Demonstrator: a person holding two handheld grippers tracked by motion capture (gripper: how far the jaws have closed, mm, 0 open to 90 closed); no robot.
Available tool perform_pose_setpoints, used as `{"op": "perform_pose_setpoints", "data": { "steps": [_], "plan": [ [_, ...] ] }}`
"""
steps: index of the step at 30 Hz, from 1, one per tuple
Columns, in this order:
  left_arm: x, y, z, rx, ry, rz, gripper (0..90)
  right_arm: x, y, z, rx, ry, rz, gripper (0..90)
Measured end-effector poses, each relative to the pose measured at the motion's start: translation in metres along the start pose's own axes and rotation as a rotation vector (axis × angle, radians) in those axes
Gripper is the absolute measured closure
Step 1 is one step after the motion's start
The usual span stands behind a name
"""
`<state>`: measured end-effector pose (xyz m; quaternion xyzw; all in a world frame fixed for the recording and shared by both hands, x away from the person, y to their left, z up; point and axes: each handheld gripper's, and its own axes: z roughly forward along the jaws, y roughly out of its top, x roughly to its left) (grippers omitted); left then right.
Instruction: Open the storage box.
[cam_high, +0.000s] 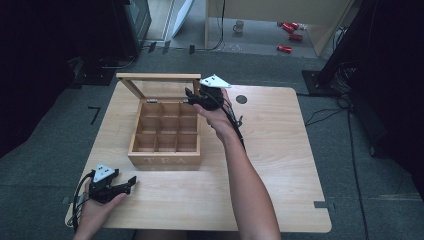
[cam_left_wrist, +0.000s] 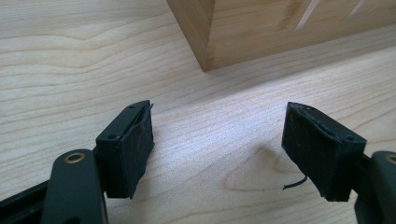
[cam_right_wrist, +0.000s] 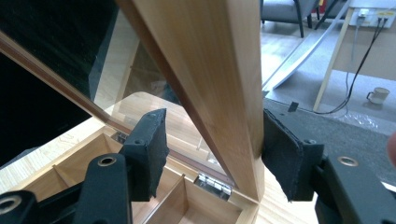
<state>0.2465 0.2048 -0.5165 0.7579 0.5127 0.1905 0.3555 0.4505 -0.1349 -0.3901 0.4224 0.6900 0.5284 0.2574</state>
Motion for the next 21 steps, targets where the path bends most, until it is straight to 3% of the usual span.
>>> {"op": "perform_pose_setpoints", "data": {
  "steps": [5,12,21],
  "plan": [
    [-0.001,0.0,0.0,-0.001,0.009,0.001,26.0,-0.005,-0.004,0.011,0.001,0.002,-0.022,42.3],
    [-0.001,0.0,0.001,0.002,0.014,0.001,26.0,-0.021,-0.005,0.028,0.008,0.063,0.015,43.1],
    [-0.001,0.001,0.001,-0.002,0.014,-0.005,26.0,-0.033,-0.003,0.039,0.037,0.088,0.041,48.1]
  ]
}}
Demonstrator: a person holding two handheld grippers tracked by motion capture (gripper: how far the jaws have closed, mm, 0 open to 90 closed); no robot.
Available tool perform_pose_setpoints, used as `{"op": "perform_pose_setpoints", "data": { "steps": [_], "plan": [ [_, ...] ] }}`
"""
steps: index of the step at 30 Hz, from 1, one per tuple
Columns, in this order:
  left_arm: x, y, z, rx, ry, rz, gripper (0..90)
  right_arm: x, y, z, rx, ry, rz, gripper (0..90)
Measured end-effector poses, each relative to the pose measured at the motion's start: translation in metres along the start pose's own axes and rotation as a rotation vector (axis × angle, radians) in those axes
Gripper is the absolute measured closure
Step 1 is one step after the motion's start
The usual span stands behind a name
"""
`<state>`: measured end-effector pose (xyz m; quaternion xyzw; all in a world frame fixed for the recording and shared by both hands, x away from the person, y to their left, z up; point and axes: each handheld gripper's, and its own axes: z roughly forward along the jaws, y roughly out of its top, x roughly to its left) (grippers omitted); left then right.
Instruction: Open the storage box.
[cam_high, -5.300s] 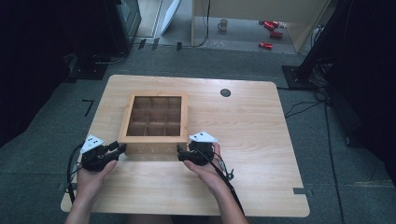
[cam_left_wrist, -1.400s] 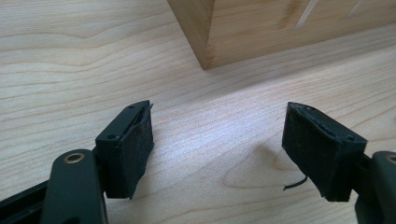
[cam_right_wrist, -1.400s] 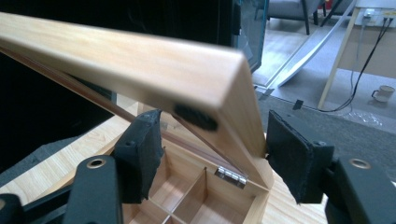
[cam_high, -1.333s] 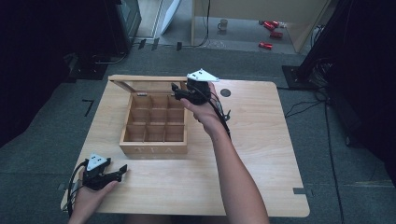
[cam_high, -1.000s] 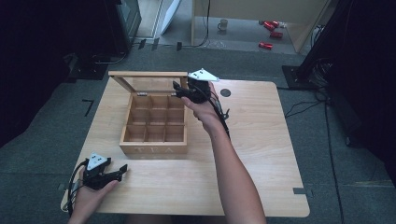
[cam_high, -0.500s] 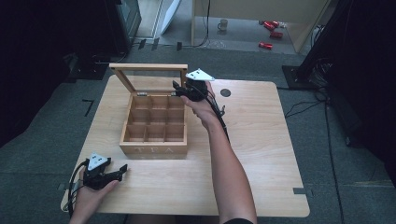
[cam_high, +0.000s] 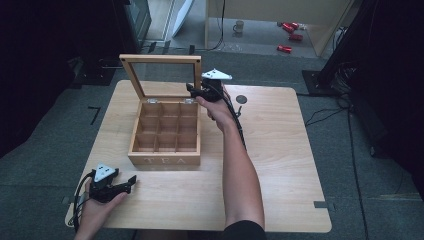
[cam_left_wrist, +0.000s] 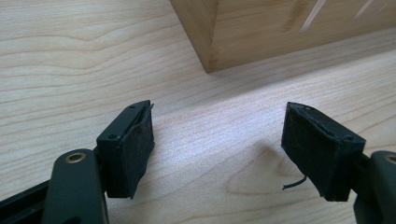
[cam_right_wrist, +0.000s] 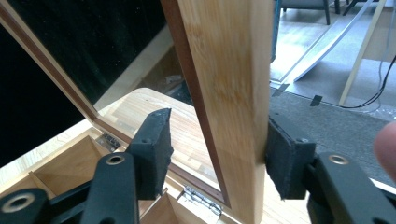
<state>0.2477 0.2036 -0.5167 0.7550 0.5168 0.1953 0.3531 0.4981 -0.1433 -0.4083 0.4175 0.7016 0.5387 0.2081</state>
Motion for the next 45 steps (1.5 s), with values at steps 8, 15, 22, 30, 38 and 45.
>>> {"op": "perform_pose_setpoints", "data": {
  "steps": [8,15,22,30,38,45],
  "plan": [
    [0.0,0.0,0.0,0.002,-0.001,0.0,26.0,-0.011,0.002,0.004,-0.029,-0.07,0.042,65.9],
    [0.0,0.0,0.0,0.003,-0.001,0.001,26.0,-0.017,0.004,0.014,-0.014,-0.132,0.093,67.2],
    [0.0,0.0,0.0,0.001,-0.001,0.0,26.0,-0.02,0.004,0.02,-0.01,-0.144,0.123,67.2],
    [0.0,0.0,0.0,0.003,0.001,0.001,26.0,-0.014,0.005,0.016,-0.003,-0.16,0.138,49.4],
    [0.0,0.0,0.0,0.0,0.001,-0.003,26.0,0.008,-0.001,-0.017,0.013,-0.092,0.057,15.6],
    [-0.002,-0.001,-0.001,0.006,0.012,0.007,26.0,0.032,-0.026,-0.058,0.058,-0.077,-0.002,7.9]
  ]
}}
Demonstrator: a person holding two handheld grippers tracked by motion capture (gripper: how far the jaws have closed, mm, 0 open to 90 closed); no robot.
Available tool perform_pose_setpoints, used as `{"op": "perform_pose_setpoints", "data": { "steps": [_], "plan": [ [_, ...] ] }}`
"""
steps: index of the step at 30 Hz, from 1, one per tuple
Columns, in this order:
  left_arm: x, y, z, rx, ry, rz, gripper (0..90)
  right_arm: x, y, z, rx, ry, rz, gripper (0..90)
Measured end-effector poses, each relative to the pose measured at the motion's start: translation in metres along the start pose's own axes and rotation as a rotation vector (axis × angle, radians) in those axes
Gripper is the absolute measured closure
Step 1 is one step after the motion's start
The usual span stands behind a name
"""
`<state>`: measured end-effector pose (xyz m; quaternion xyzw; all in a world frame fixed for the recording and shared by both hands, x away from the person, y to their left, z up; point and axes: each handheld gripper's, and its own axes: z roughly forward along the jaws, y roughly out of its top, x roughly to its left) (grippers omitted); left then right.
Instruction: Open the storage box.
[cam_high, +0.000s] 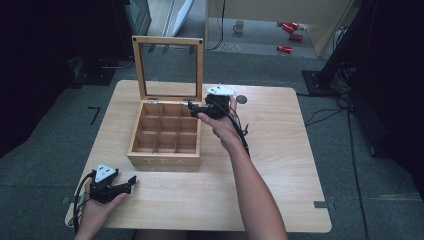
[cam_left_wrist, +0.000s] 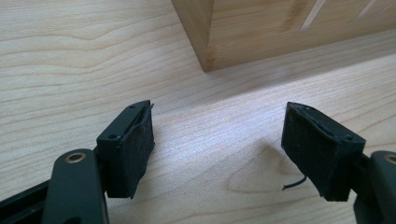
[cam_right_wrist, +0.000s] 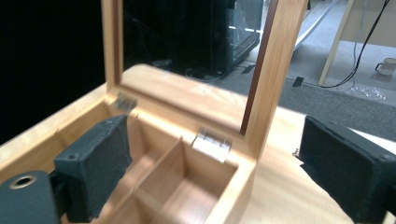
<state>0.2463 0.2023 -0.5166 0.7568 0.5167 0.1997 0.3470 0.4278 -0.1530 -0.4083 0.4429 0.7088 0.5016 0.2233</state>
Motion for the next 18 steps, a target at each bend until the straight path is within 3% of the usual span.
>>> {"op": "perform_pose_setpoints", "data": {
  "steps": [6,10,18],
  "plan": [
    [-0.002,-0.001,0.0,0.005,0.017,0.014,26.0,0.0,-0.019,-0.029,0.007,-0.001,0.021,7.8],
    [-0.003,0.0,0.0,0.007,0.021,0.02,26.0,-0.006,-0.037,-0.059,0.013,-0.005,0.026,7.8],
    [-0.006,0.0,0.001,0.013,0.042,0.036,26.0,-0.02,-0.063,-0.097,0.017,-0.04,0.036,7.8]
  ]
}}
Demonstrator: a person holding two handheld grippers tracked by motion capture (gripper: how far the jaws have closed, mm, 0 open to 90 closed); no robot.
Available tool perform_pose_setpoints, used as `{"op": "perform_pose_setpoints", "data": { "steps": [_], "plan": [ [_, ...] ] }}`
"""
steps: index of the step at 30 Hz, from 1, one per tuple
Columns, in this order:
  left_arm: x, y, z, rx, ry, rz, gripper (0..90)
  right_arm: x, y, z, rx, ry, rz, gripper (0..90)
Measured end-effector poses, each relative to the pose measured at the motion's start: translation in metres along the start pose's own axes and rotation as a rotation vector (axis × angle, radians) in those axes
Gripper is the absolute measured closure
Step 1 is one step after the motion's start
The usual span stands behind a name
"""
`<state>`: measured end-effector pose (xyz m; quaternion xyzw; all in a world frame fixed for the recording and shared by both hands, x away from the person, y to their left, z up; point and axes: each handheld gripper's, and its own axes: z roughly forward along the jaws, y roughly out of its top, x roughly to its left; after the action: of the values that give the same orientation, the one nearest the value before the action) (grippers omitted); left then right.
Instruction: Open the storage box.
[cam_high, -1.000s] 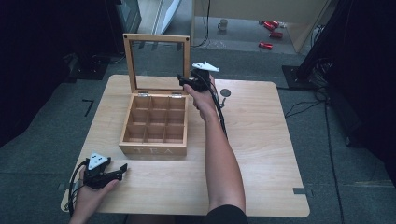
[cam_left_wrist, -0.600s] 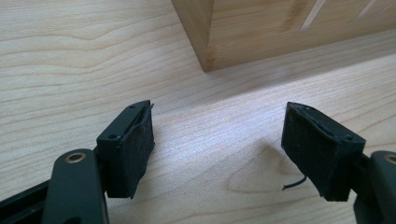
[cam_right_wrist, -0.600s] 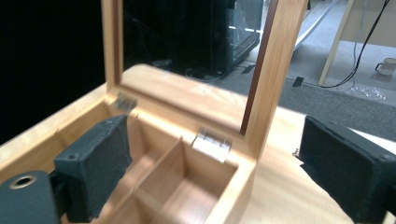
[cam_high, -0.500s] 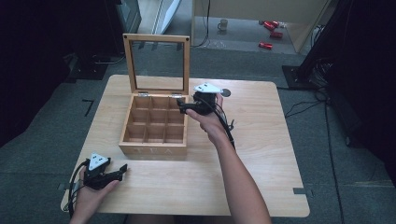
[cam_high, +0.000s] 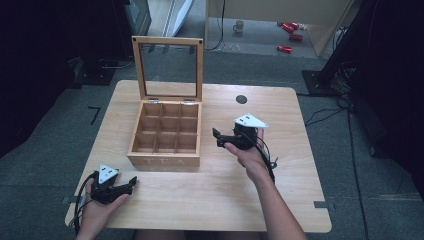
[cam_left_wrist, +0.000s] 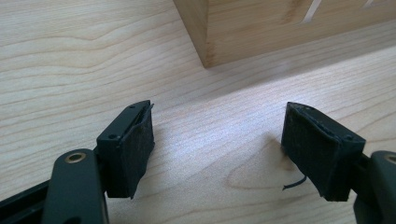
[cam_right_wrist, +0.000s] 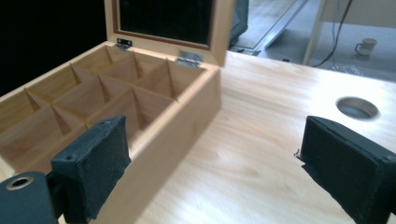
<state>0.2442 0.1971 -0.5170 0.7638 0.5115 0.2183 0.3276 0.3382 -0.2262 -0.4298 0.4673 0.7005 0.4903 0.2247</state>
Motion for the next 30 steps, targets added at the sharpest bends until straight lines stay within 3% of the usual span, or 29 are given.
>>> {"op": "perform_pose_setpoints", "data": {
  "steps": [4,17,22,30],
  "plan": [
    [0.0,0.0,0.0,-0.001,0.002,0.001,26.0,-0.012,-0.018,-0.022,-0.002,-0.016,0.016,7.8],
    [-0.001,0.0,0.0,0.003,0.011,0.007,26.1,-0.037,-0.052,-0.073,0.004,-0.066,0.034,7.8],
    [-0.002,-0.001,-0.001,0.003,0.014,0.005,26.1,-0.054,-0.069,-0.098,0.004,-0.091,0.077,7.8],
    [-0.003,-0.001,-0.001,0.002,0.019,0.003,25.9,-0.072,-0.088,-0.126,0.01,-0.12,0.1,7.8]
  ]
}}
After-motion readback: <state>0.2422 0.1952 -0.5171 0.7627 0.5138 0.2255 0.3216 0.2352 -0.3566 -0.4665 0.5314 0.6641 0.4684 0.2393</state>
